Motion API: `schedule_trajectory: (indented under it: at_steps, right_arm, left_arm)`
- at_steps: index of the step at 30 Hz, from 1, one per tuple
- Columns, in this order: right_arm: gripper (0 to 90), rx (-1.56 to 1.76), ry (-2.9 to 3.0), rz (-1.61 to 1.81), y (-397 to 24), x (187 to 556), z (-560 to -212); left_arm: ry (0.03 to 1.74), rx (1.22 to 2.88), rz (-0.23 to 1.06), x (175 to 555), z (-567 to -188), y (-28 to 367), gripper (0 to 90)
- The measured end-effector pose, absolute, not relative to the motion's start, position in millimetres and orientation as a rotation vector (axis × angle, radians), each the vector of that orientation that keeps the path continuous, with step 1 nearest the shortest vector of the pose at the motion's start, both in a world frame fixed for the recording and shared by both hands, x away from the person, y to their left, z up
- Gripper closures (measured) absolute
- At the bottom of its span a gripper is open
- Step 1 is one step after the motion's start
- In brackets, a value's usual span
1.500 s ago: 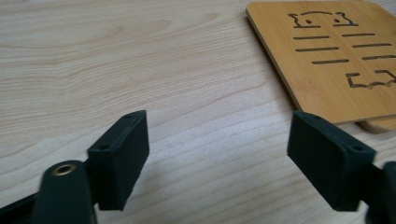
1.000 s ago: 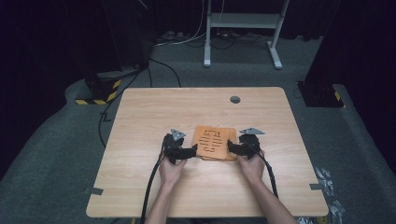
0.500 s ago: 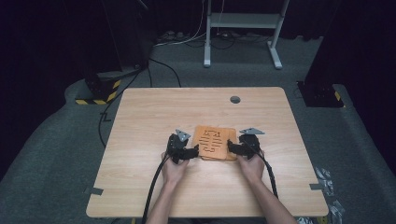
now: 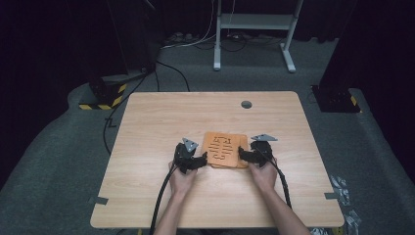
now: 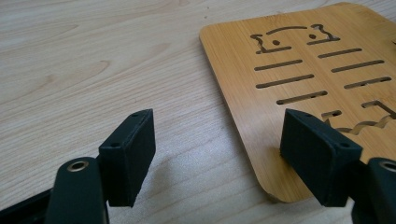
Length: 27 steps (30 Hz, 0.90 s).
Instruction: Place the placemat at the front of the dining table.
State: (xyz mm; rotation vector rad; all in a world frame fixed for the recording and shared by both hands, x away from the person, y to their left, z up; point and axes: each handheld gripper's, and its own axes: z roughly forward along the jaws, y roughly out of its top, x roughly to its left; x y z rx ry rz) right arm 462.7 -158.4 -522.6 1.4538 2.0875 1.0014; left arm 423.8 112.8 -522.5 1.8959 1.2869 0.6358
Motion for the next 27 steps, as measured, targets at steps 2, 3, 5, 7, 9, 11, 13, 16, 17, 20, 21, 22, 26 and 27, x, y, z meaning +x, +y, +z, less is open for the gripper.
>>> schedule_trajectory:
  at_steps: [2,3,5,7,9,11,13,16,17,20,21,22,26,27]
  right_arm:
    - [24.3,1.455,2.093,0.998,-158.6,462.6,-522.3]
    - [24.3,1.455,2.092,0.998,-158.6,462.6,-522.4]
    - [24.3,1.457,2.091,0.998,-158.6,462.5,-522.4]
    - [24.4,1.452,2.086,0.999,-159.7,462.9,-522.9]
    - [24.3,1.461,2.083,1.003,-159.7,462.9,-523.1]
    - [24.4,1.472,2.098,1.005,-161.2,463.0,-522.5]
    - [24.3,1.471,2.086,1.015,-161.5,463.9,-523.6]
    - [24.4,1.477,2.090,1.016,-162.3,464.3,-523.6]
    - [24.4,1.484,2.093,1.019,-162.4,464.4,-523.3]
    - [24.3,1.484,2.097,1.021,-162.7,464.7,-523.4]
    - [24.3,1.485,2.096,1.021,-162.7,464.8,-523.4]
    - [24.2,1.491,2.097,1.021,-162.6,464.7,-523.2]
    - [24.2,1.471,2.126,1.022,-165.1,466.1,-522.4]
    - [24.2,1.471,2.126,1.022,-165.1,466.1,-522.4]
  left_arm:
    - [1.269,1.898,0.641,423.8,-523.0,112.9,28.7]
    - [1.274,1.896,0.633,423.9,-523.1,113.3,28.8]
    - [1.286,1.885,0.604,425.0,-523.8,115.8,28.8]
    - [1.298,1.881,0.600,425.3,-524.2,116.0,28.6]
    - [1.297,1.890,0.610,425.3,-524.3,115.2,28.7]
    - [1.301,1.911,0.620,425.6,-524.6,114.0,29.3]
    - [1.297,1.918,0.631,425.3,-524.4,113.5,30.4]
    - [1.305,1.909,0.621,425.8,-524.6,114.0,30.4]
    - [1.305,1.909,0.621,425.8,-524.6,114.0,30.4]
    - [1.315,1.898,0.609,426.2,-525.0,114.4,30.1]
    - [1.317,1.900,0.606,426.3,-524.8,114.7,30.1]
    - [1.320,1.898,0.599,426.6,-524.9,115.0,30.1]
    - [1.319,1.898,0.594,426.7,-524.9,115.2,30.8]
    - [1.321,1.895,0.594,426.4,-524.9,114.9,30.8]
